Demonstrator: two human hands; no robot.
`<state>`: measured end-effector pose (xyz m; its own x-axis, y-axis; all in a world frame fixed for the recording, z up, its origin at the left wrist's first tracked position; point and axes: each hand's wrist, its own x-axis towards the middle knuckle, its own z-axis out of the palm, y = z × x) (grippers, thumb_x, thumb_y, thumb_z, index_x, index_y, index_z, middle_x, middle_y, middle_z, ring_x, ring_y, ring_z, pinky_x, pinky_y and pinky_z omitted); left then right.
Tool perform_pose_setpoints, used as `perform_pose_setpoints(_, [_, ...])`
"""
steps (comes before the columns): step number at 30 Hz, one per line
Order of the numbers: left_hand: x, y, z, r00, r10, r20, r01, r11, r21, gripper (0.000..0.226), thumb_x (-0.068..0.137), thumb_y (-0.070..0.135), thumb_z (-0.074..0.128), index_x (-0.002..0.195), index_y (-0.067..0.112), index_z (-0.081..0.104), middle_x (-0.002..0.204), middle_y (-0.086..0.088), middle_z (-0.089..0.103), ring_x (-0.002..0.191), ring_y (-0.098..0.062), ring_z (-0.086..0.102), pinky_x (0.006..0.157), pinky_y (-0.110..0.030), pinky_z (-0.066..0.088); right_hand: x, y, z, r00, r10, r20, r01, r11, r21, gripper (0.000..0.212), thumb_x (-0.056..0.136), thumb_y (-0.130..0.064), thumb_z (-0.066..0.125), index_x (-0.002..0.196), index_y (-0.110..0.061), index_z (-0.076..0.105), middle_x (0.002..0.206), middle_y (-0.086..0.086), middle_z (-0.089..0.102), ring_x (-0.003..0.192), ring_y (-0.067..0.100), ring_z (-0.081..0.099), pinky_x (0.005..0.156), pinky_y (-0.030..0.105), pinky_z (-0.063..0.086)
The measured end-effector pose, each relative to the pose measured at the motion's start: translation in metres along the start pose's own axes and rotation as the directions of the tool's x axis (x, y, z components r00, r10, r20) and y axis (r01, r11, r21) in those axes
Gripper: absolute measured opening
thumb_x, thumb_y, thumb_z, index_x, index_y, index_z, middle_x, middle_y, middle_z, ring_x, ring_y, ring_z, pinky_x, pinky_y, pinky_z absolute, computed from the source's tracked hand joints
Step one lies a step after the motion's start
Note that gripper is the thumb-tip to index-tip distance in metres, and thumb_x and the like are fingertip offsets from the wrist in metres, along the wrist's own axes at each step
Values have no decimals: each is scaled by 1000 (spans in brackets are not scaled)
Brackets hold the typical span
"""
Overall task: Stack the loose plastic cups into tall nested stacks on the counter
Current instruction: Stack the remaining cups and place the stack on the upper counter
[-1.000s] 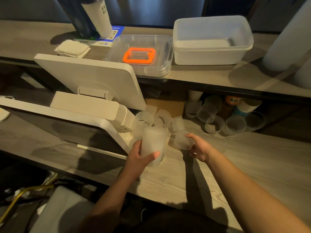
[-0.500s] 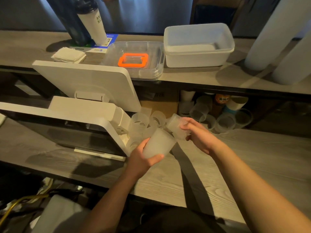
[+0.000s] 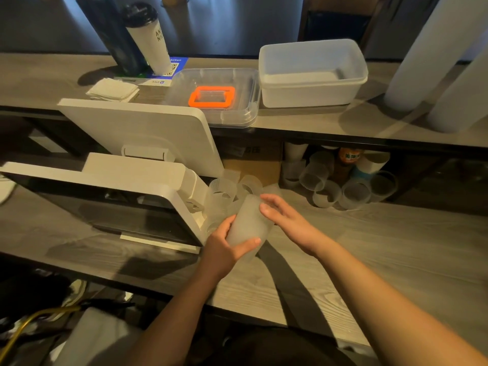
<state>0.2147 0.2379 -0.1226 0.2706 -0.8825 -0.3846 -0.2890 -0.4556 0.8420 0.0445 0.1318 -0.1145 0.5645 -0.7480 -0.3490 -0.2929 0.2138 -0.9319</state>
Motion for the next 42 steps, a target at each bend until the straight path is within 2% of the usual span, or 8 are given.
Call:
perform_pose_setpoints(3, [2, -2, 1, 1000, -15, 7, 15, 1000, 12, 92, 58, 70, 74, 137, 32, 47, 122, 13, 59, 109, -10, 59, 90, -38, 58, 1, 2, 6, 1000, 19, 5, -19, 1000, 20, 71, 87, -77, 45, 142, -32, 46, 142, -10, 48, 130, 9, 46, 111, 35, 38])
perform_pose_setpoints(6, [5, -6, 2, 998, -68, 8, 69, 995, -69, 76, 74, 54, 78, 138, 26, 48, 125, 4, 59, 109, -14, 60, 83, -33, 59, 7, 6, 5, 997, 37, -72, -31, 996, 85, 61, 95, -64, 41, 145, -30, 42, 140, -13, 48, 130, 9, 46, 107, 31, 39])
perform_pose_setpoints(9, [9, -9, 0, 995, -95, 6, 95, 989, -111, 67, 83, 43, 76, 139, 22, 47, 125, 2, 58, 109, -16, 60, 77, -28, 57, 20, 18, -4, 963, 69, -260, -43, 993, 106, 54, 99, -50, 52, 147, -28, 42, 140, -7, 48, 128, 12, 47, 106, 32, 40])
perform_pose_setpoints(13, [11, -12, -1, 993, -121, -3, 119, 981, -150, 86, 64, 61, 75, 136, 22, 50, 122, 1, 62, 107, -16, 63, 80, -35, 61, 42, 38, -25, 914, 54, -403, -71, 997, -29, 61, 93, -26, 68, 149, -28, 42, 142, -2, 48, 126, 14, 46, 100, 31, 40])
perform_pose_setpoints(20, [18, -15, 0, 990, -140, -17, 135, 978, -161, 96, 58, 70, 72, 140, 27, 45, 127, 3, 58, 113, -17, 60, 91, -43, 57, 81, 61, -44, 967, 49, -252, -176, 841, -512, 81, 82, -31, 80, 150, -34, 36, 156, 5, 29, 143, 30, 29, 115, 48, 35])
perform_pose_setpoints(25, [28, -16, -4, 985, -167, -46, 157, 974, -160, 95, 60, 69, 72, 141, 29, 45, 131, 6, 59, 118, -15, 58, 98, -45, 54, 105, 68, -48, 983, 74, -168, -166, 756, -633, 91, 81, -30, 82, 154, -35, 28, 161, 2, 17, 148, 29, 19, 119, 46, 28])
perform_pose_setpoints(34, [40, -23, -1, 973, -220, -76, 205, 965, -163, 101, 54, 80, 74, 139, 32, 46, 132, 4, 57, 119, -21, 57, 99, -52, 53, 126, 75, -54, 985, 114, -129, -173, 668, -724, 89, 83, -24, 80, 154, -29, 28, 162, 1, 23, 148, 29, 20, 120, 48, 27])
perform_pose_setpoints(42, [43, -17, -5, 979, -198, -49, 187, 966, -177, 94, 58, 72, 72, 141, 35, 45, 131, 7, 57, 119, -18, 57, 99, -50, 53, 111, 78, -53, 966, 112, -231, -212, 857, -471, 75, 83, -45, 77, 145, -28, 39, 150, 3, 39, 132, 28, 47, 106, 44, 48])
